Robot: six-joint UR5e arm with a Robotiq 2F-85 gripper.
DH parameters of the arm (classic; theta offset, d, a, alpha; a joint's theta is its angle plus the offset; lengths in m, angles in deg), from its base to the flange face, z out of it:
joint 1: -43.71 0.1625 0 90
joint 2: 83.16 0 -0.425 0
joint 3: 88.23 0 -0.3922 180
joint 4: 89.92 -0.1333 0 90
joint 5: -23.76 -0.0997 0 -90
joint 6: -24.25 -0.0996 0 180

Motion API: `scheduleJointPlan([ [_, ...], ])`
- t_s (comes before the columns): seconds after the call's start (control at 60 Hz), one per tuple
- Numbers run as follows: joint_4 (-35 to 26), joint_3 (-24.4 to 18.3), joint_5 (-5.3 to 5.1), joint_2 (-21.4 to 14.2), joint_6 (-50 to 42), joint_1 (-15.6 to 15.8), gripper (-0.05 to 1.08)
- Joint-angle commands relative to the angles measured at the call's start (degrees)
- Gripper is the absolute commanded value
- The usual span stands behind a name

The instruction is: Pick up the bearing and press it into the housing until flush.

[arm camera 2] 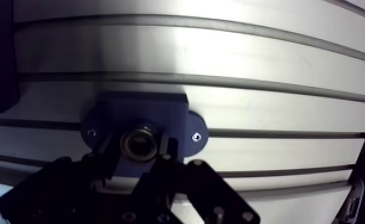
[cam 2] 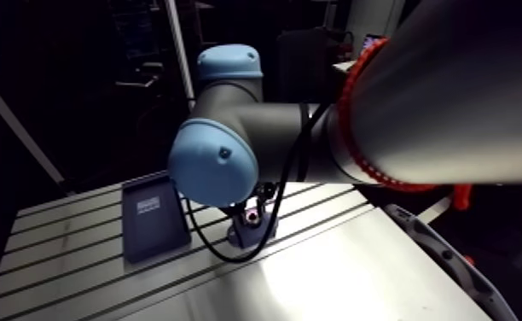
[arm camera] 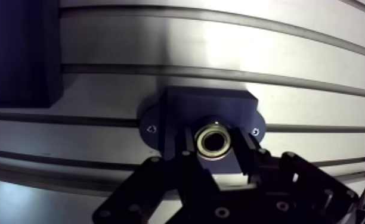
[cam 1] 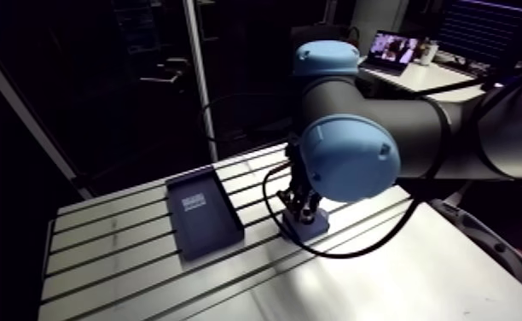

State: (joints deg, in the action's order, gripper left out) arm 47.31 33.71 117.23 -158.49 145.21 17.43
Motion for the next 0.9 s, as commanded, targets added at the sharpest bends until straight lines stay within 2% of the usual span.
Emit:
scheduleJointPlan([
  [0.017,-0.07,0.10,0.00,-0.03,0.03,0.00,0.64],
  [0.9,-0.07,0.20,0.09,0.41,0.29,-0.08,0.64],
])
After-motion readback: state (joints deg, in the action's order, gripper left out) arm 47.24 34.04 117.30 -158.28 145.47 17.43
